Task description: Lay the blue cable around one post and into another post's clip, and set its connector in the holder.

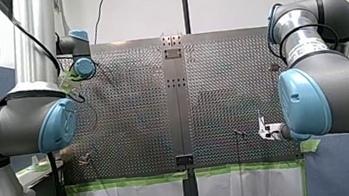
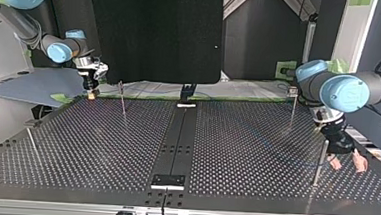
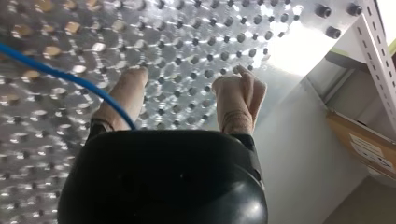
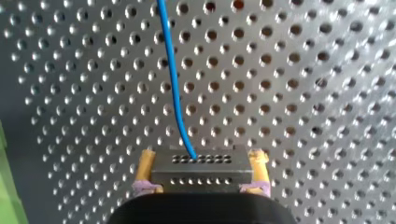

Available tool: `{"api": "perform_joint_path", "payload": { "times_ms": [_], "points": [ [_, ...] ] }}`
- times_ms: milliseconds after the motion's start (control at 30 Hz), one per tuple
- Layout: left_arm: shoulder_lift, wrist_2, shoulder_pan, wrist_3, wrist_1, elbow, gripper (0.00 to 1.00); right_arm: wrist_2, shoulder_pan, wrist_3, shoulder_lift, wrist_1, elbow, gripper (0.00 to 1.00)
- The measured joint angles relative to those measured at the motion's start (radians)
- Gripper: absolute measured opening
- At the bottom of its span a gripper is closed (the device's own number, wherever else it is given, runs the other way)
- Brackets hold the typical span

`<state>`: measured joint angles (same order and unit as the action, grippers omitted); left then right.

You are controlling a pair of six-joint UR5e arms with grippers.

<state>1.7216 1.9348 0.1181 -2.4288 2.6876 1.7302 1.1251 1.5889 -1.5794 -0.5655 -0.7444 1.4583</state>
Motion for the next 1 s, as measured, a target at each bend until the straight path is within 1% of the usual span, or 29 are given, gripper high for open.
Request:
{"api": "perform_joint_path", "payload": {
  "times_ms": [167, 367, 467, 500, 567, 633, 700, 800, 900, 1000],
  "points": [
    [-0.001, -0.013, 0.000, 0.002, -0.029, 0.031, 1.00, 0.040, -0.007, -0.001, 0.000, 0.013, 0.000, 0.00],
    [-0.001, -0.016, -0.001, 0.001, -0.037, 0.039, 1.00, 0.092, -0.018, 0.000, -0.001, 0.027, 0.000, 0.00],
    [-0.001, -0.016, -0.001, 0.001, -0.038, 0.039, 1.00, 0.114, -0.024, 0.005, -0.002, 0.032, 0.000, 0.00],
    [-0.001, -0.016, -0.001, 0.001, -0.038, 0.039, 1.00, 0.119, -0.027, 0.009, -0.002, 0.035, 0.000, 0.00],
    [-0.001, -0.017, -0.001, 0.001, -0.038, 0.039, 1.00, 0.121, -0.030, 0.019, -0.006, 0.042, 0.000, 0.00],
    [-0.001, -0.017, -0.001, 0.001, -0.038, 0.040, 1.00, 0.120, -0.033, 0.032, -0.015, 0.054, 0.000, 0.00],
    [-0.001, -0.017, -0.001, 0.001, -0.038, 0.040, 1.00, 0.115, -0.033, 0.045, -0.029, 0.071, 0.000, 0.00],
    [-0.001, -0.017, -0.001, 0.001, -0.039, 0.040, 1.00, 0.108, -0.031, 0.059, -0.051, 0.094, 0.006, 0.00],
    [-0.001, -0.018, -0.001, 0.000, -0.040, 0.040, 1.00, 0.106, -0.028, 0.063, -0.076, 0.119, 0.022, 0.00],
    [-0.001, -0.022, -0.001, 0.001, -0.040, 0.040, 1.00, 0.115, -0.023, 0.058, -0.103, 0.146, 0.045, 0.00]
  ]
}}
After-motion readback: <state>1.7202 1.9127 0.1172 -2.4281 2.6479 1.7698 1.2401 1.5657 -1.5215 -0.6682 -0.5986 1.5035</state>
